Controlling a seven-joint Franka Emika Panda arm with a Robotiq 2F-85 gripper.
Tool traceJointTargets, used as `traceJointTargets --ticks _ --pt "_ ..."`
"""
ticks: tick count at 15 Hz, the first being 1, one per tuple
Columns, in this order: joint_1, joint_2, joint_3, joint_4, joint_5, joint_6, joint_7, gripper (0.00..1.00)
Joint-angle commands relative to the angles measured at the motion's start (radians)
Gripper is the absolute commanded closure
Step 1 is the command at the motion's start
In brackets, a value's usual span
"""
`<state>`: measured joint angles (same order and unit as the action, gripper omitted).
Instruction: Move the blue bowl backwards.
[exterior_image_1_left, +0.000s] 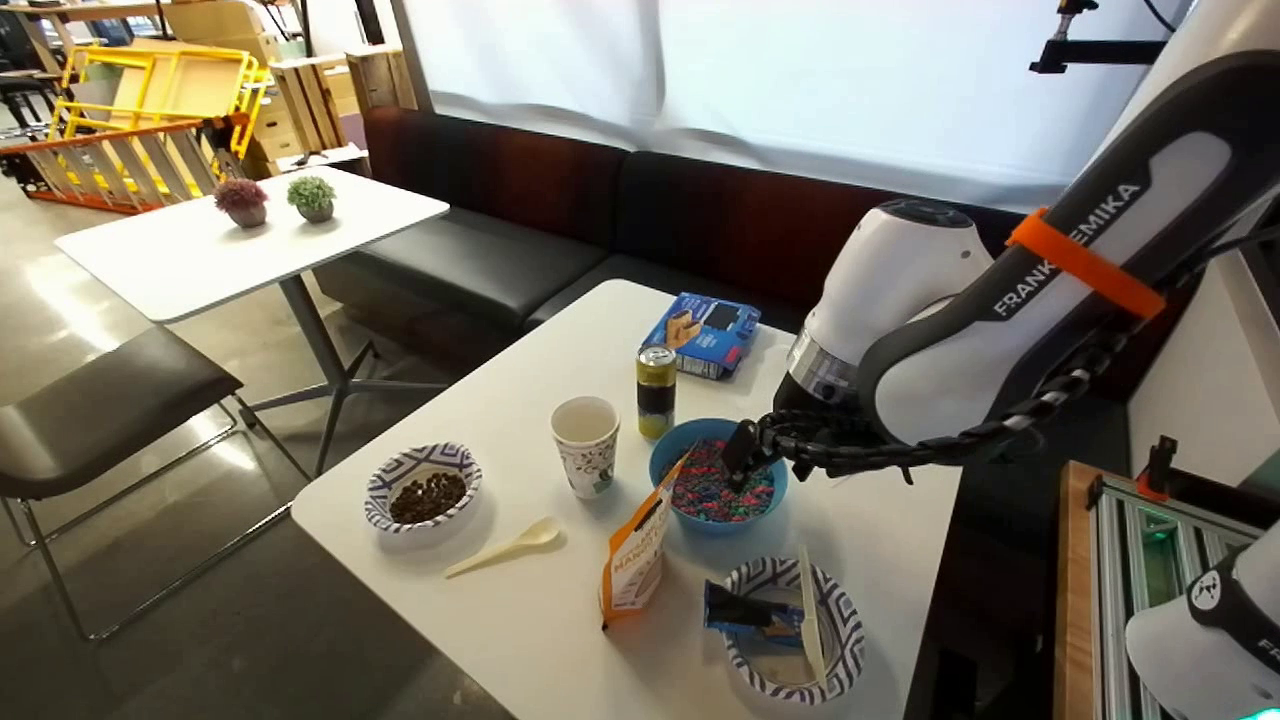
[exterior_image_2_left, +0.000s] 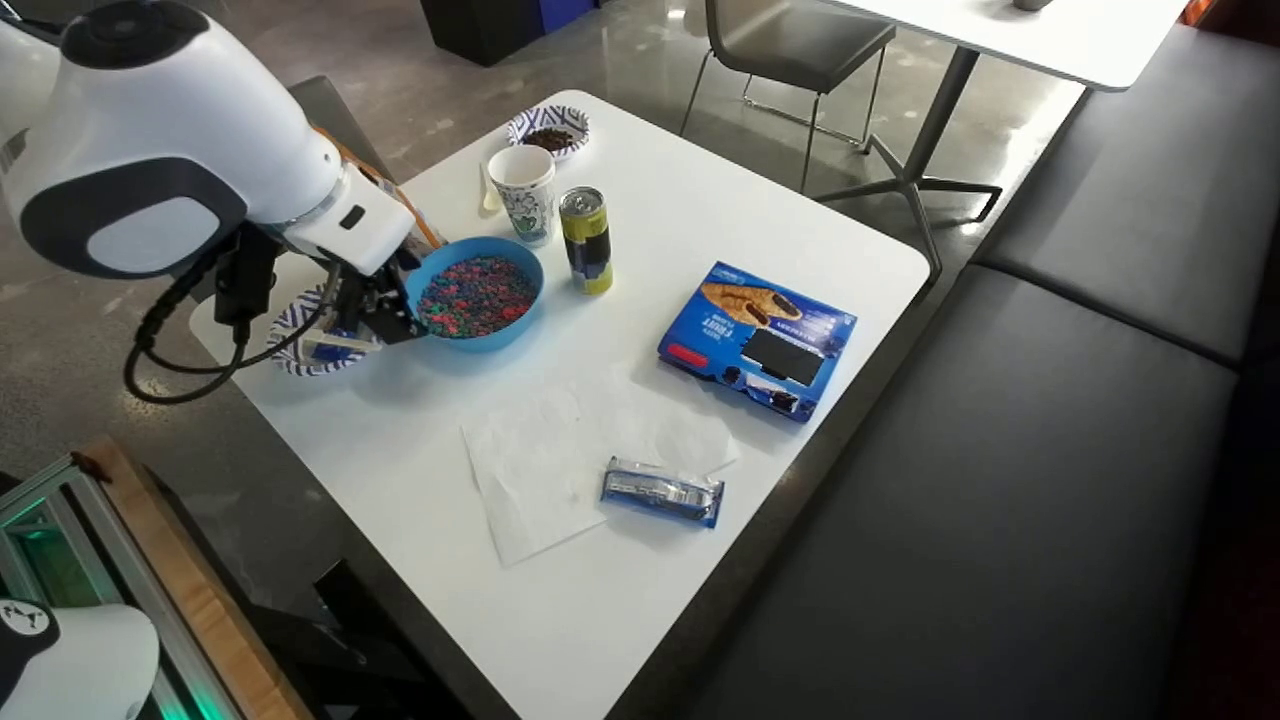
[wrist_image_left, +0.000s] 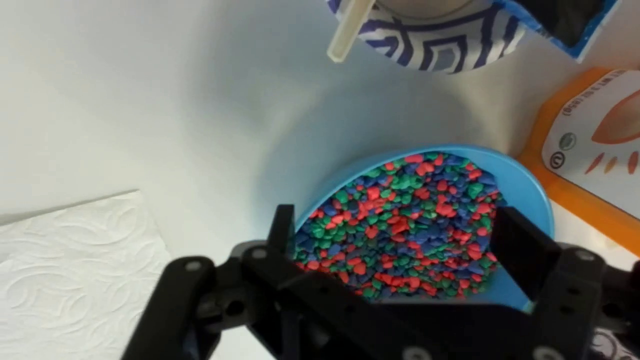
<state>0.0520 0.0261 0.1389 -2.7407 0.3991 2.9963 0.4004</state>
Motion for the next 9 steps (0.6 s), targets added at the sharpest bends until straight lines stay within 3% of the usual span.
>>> traceJointTargets --ticks 1,8,9 --pt "0.013 0.007 -0.016 0.002 0.018 -0.003 -0.011 0.0" --pt "-0.008 0.019 0.0 0.007 0.046 0.0 -0.033 0.0" --pt "-0.017 0.026 0.005 0.025 0.089 -0.025 -0.068 0.0"
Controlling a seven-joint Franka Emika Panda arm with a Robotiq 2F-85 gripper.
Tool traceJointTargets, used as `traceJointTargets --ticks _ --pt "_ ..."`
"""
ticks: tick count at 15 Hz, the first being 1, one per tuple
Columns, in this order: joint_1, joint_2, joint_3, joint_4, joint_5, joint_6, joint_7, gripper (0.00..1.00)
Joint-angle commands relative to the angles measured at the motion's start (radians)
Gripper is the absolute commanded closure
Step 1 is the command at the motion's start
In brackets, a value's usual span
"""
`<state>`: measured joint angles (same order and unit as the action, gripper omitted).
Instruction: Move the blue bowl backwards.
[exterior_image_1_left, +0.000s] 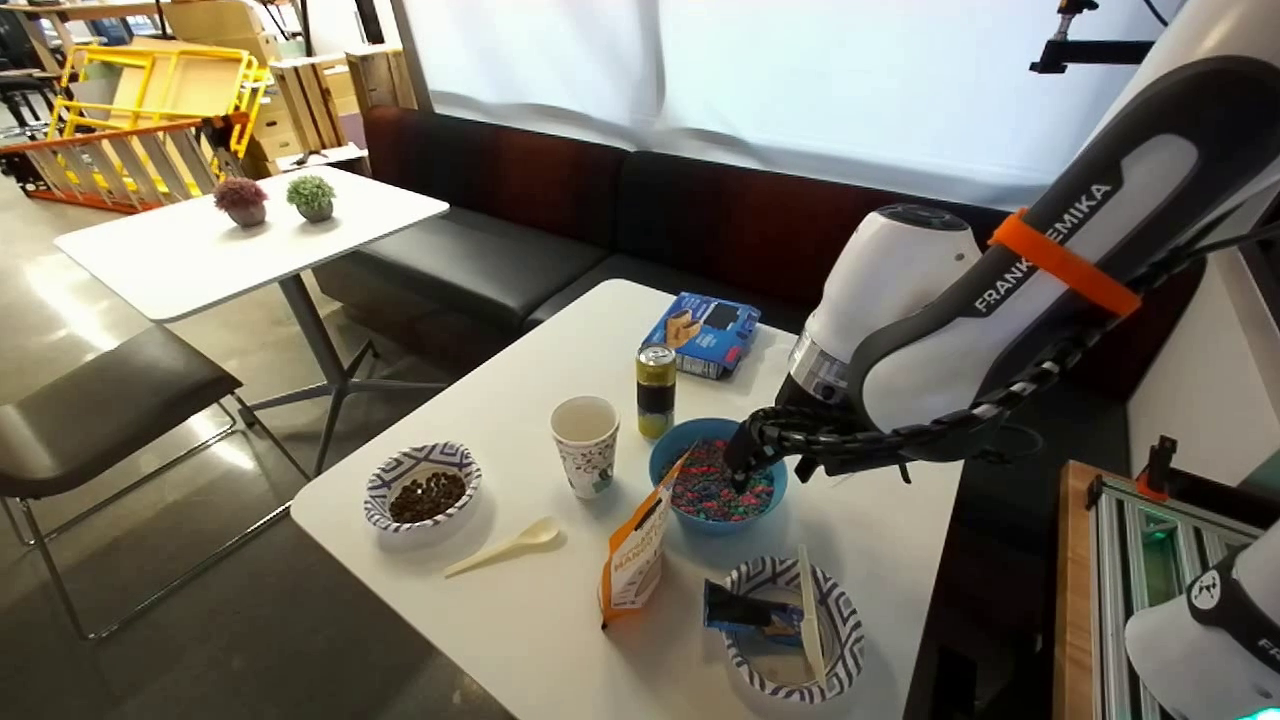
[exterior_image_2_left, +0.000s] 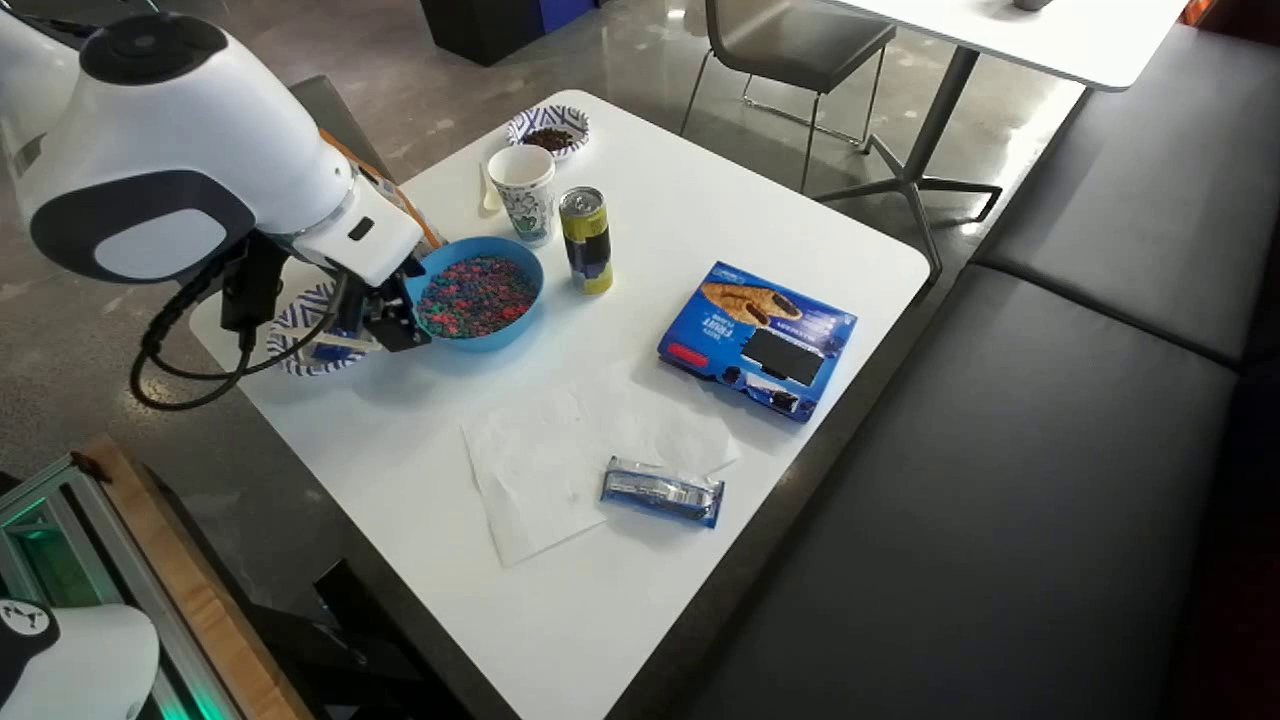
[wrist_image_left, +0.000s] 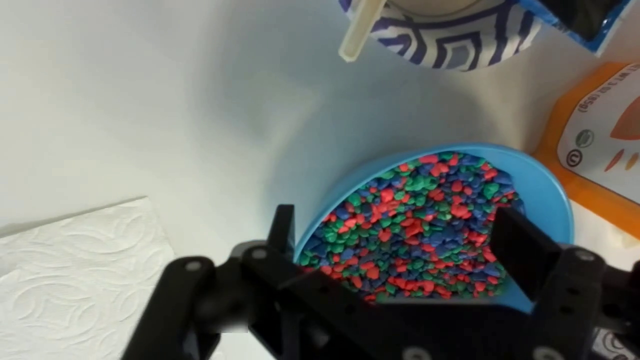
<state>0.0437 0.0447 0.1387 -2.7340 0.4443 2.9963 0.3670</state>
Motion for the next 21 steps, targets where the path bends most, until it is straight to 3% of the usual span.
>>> traceJointTargets --ticks 1,9,15,17,21 --pt "-0.017 0.001 0.025 0.037 0.13 -0.065 -0.118 0.0" --pt "-0.081 0.083 0.011 0.105 0.466 -0.086 -0.404 0.0" --pt "-0.141 0.145 0.045 0.162 0.707 -0.071 -0.66 0.0" --pt "-0.156 0.16 0.051 0.182 0.781 -0.076 -0.745 0.24" --pt "-0.174 0.209 0.063 0.225 0.926 -0.052 -0.927 0.48"
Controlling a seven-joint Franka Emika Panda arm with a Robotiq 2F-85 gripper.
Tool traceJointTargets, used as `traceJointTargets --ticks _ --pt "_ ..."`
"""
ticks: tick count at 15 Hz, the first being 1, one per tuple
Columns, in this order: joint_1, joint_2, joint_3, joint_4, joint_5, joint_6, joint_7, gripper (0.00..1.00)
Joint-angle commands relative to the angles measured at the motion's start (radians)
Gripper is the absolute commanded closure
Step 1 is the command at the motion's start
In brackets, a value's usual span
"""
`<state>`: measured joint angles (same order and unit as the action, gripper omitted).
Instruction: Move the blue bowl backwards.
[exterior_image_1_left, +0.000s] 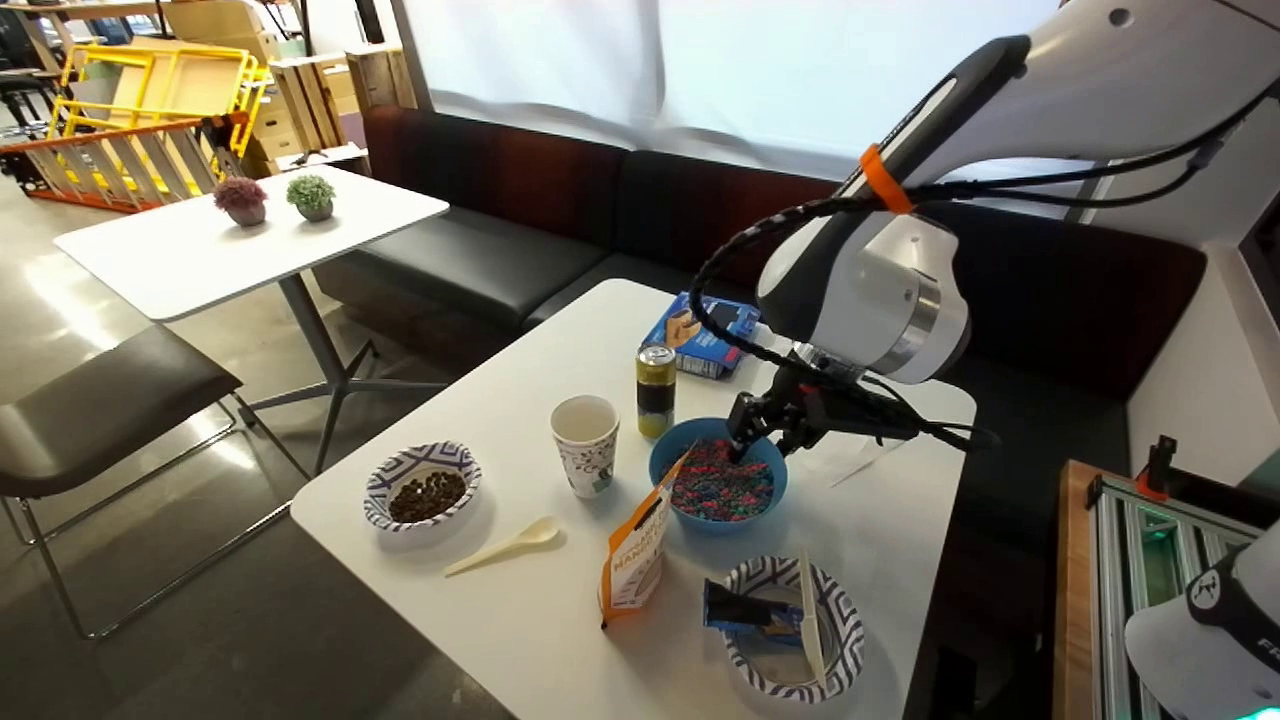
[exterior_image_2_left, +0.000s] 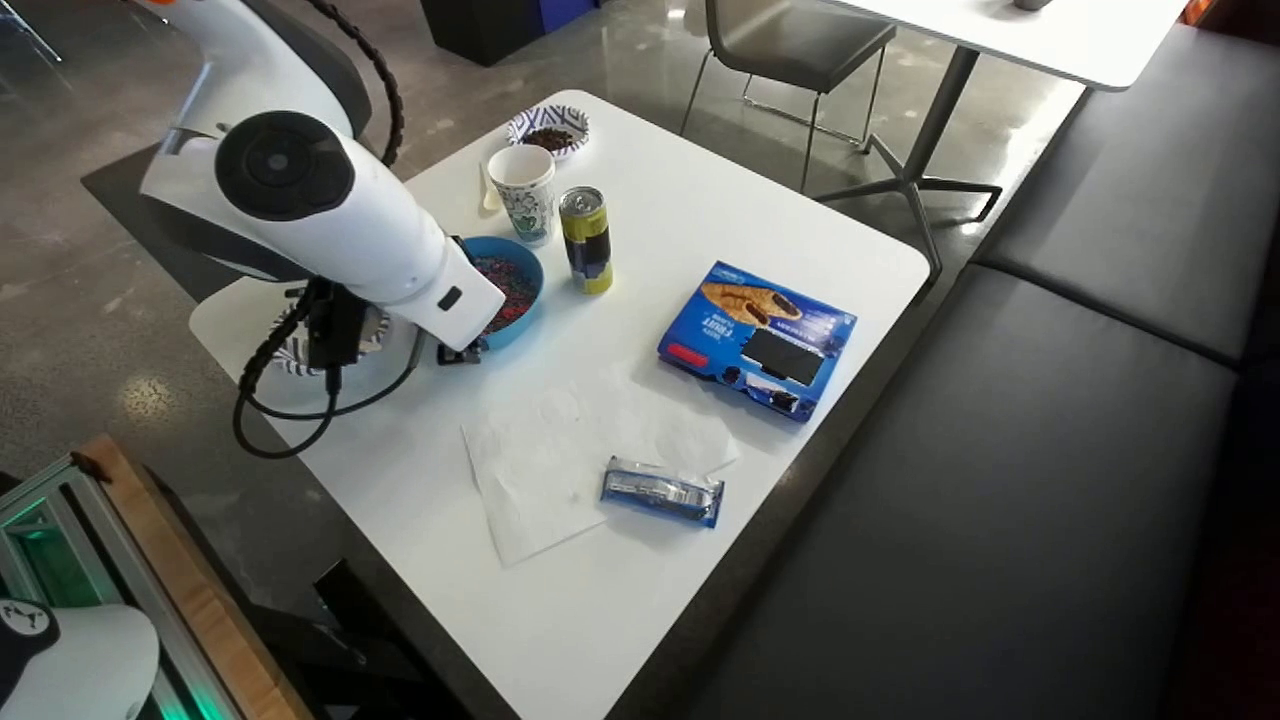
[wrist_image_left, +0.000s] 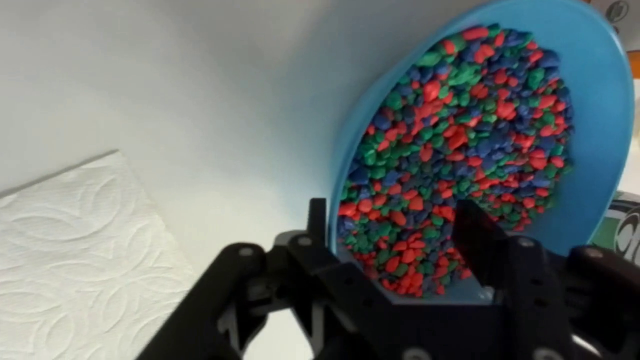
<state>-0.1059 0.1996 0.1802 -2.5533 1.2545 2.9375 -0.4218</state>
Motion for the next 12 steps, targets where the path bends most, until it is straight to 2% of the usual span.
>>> traceJointTargets --ticks 1,2,7,11,12 --pt "-0.027 0.068 0.022 0.05 0.144 0.011 -0.176 0.45" --pt "-0.03 0.08 0.021 0.057 0.174 0.007 -0.219 0.42" --pt "-0.053 0.101 0.013 0.09 0.358 -0.022 -0.45 0.86" --pt "-0.065 0.105 0.002 0.087 0.452 -0.045 -0.587 0.86" --pt "-0.066 0.102 0.001 0.085 0.47 -0.054 -0.616 0.79"
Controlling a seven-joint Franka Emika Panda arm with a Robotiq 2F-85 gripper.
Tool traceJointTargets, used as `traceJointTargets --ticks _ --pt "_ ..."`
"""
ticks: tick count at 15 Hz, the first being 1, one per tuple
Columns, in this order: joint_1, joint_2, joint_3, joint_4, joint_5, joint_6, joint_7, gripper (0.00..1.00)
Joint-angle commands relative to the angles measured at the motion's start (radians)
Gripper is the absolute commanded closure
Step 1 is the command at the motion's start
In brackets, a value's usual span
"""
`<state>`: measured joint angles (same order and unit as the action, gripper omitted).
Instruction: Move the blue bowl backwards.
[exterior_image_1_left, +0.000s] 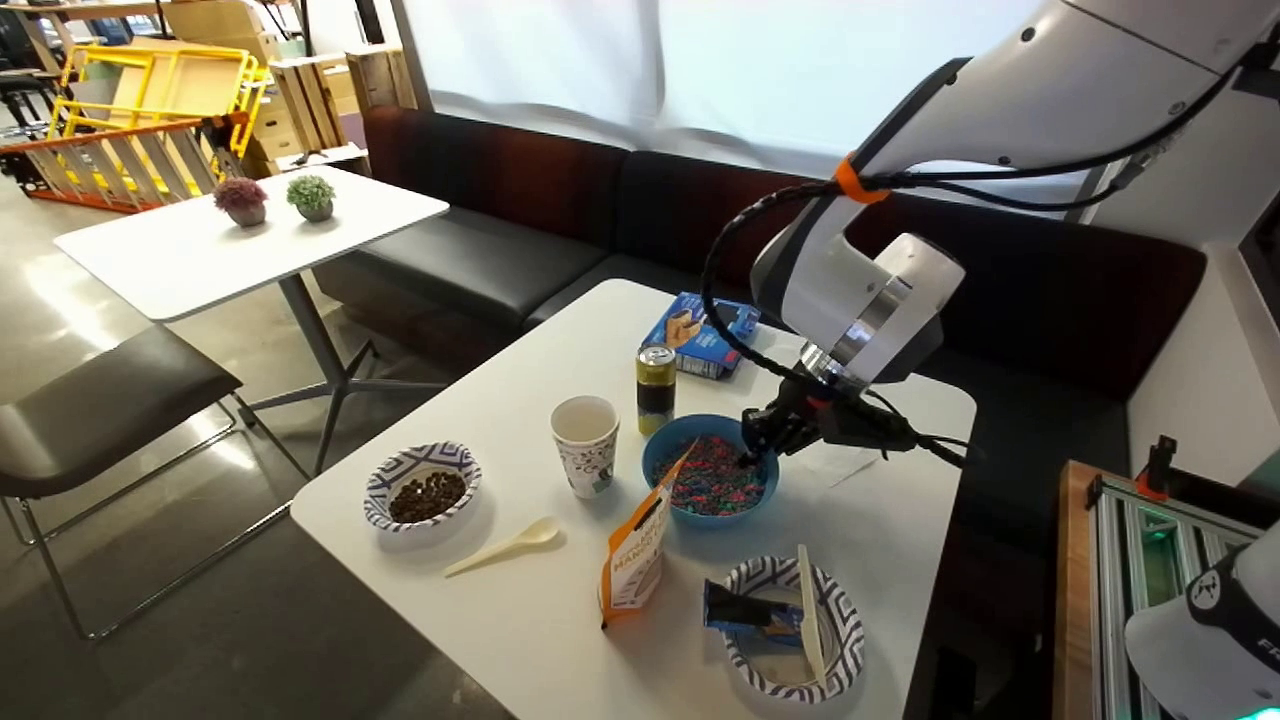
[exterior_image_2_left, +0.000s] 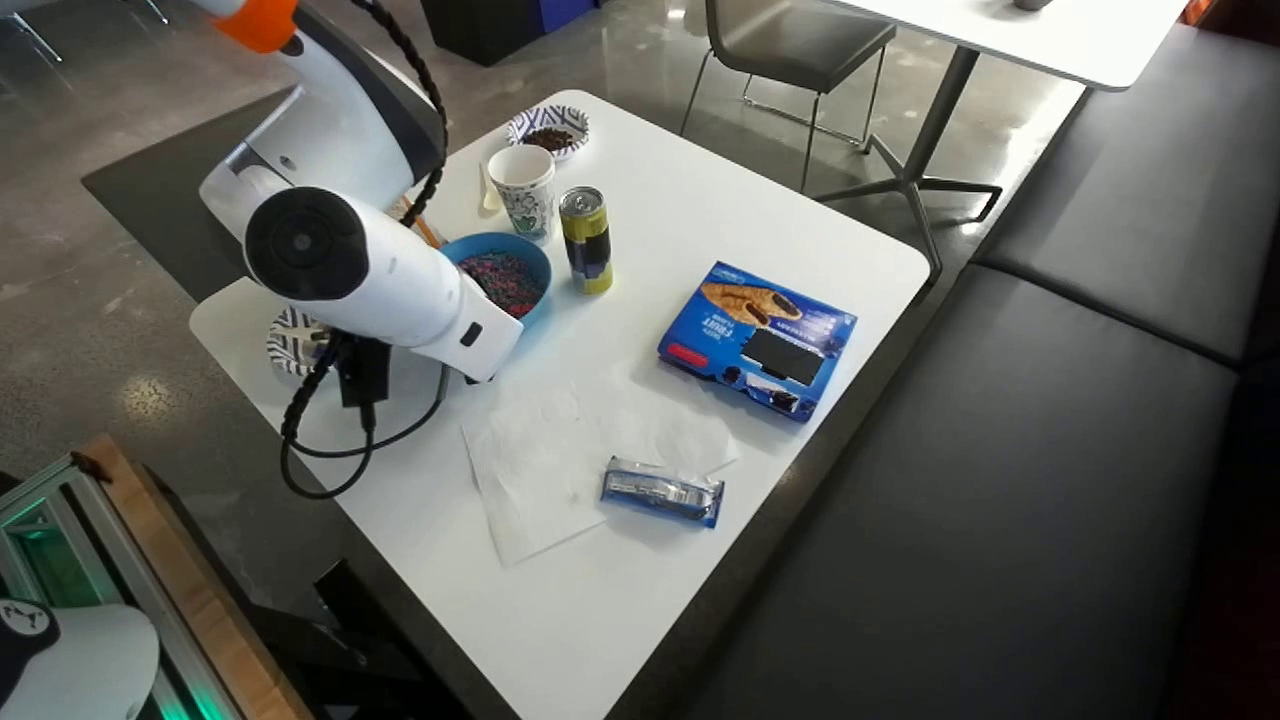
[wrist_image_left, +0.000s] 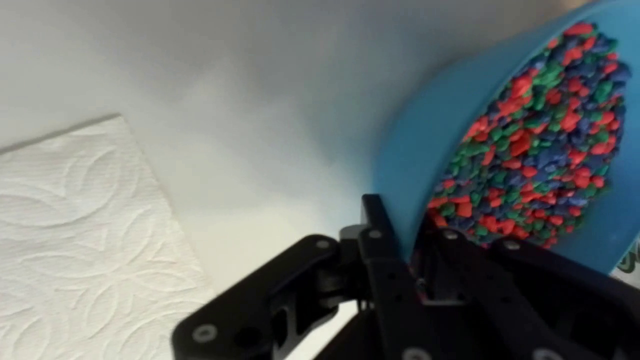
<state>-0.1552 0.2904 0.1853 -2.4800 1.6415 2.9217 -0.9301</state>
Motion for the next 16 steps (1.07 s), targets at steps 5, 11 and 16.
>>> traceJointTargets --ticks 5,11,16 --pt "-0.023 0.004 -0.01 0.002 0.149 -0.064 -0.21 0.38" --pt "-0.042 -0.04 -0.015 -0.04 0.183 -0.107 -0.269 0.53" --pt "-0.058 -0.087 -0.017 -0.089 0.181 -0.111 -0.274 0.47"
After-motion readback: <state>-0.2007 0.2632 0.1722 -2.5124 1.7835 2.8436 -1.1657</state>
